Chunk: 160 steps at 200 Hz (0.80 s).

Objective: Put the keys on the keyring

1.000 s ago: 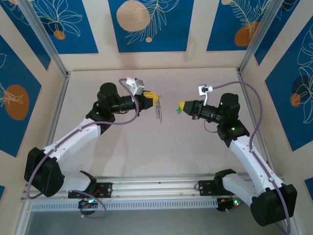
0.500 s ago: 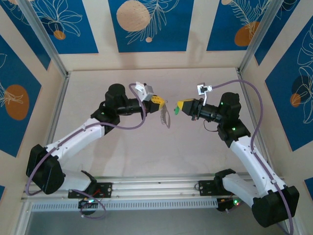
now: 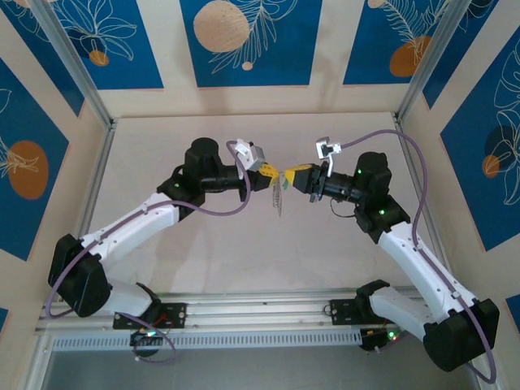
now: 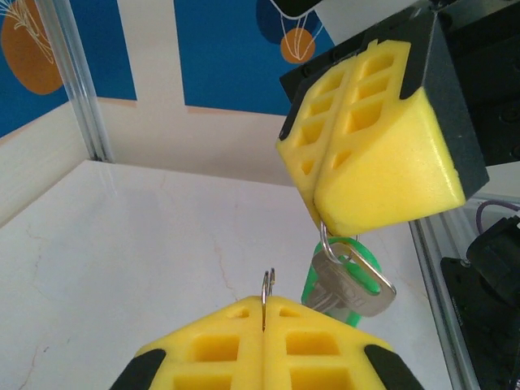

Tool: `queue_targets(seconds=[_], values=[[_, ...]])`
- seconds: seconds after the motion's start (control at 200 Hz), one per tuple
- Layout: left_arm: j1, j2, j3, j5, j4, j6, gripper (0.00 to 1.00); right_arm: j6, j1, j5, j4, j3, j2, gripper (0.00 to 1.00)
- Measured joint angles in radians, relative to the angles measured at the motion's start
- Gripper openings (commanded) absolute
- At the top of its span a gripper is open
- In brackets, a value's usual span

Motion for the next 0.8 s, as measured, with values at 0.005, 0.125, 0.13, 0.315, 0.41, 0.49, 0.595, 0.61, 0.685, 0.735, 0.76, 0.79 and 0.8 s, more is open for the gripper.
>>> queue_targets(seconds=[0.005,0.125,0.13,0.315,0.41,0.49,0.595,0.61,0.685,0.735,0.76,0.79,0.8], values=[[0.0,0.0,0.0,0.0,-0.001,0.001,0.0,0.0,0.0,0.0,0.0,0.001,0.0,0.0],[-0.003,0.004,0.007,0.0,-0.003,0.007,0.0,-0.019,0.014,0.014,0.0,0.015,0.013,0.0],[-0.003,0.004,0.007,0.0,-0.003,0.008,0.0,-0.019,0.014,0.014,-0.001,0.015,0.014,0.0],[-0.005,0.004,0.009,0.0,-0.008,0.013,0.0,-0.04,0.019,0.025,-0.011,0.02,0.026,0.0],[-0.005,0.004,0.009,0.0,-0.009,0.013,0.0,-0.051,0.019,0.037,-0.024,0.02,0.027,0.0],[-0.005,0.004,0.009,0.0,-0.009,0.013,0.0,-0.06,0.02,0.044,-0.033,0.02,0.027,0.0],[-0.005,0.004,0.009,0.0,-0.01,0.013,0.0,-0.066,0.02,0.049,-0.035,0.02,0.037,0.0],[-0.005,0.004,0.009,-0.001,-0.01,0.013,0.0,-0.066,0.02,0.049,-0.035,0.02,0.039,0.0],[-0.005,0.004,0.009,-0.005,-0.016,0.013,0.0,-0.066,0.02,0.049,-0.034,0.02,0.043,0.0],[-0.005,0.004,0.009,-0.006,-0.018,0.013,0.0,-0.066,0.02,0.049,-0.034,0.02,0.045,0.0],[-0.005,0.004,0.009,-0.006,-0.018,0.013,0.0,-0.066,0.02,0.049,-0.034,0.02,0.045,0.0],[-0.005,0.004,0.009,-0.006,-0.018,0.013,0.0,-0.066,0.02,0.049,-0.034,0.02,0.045,0.0],[-0.005,0.004,0.009,-0.007,-0.019,0.013,0.0,-0.066,0.02,0.049,-0.034,0.02,0.045,0.0]])
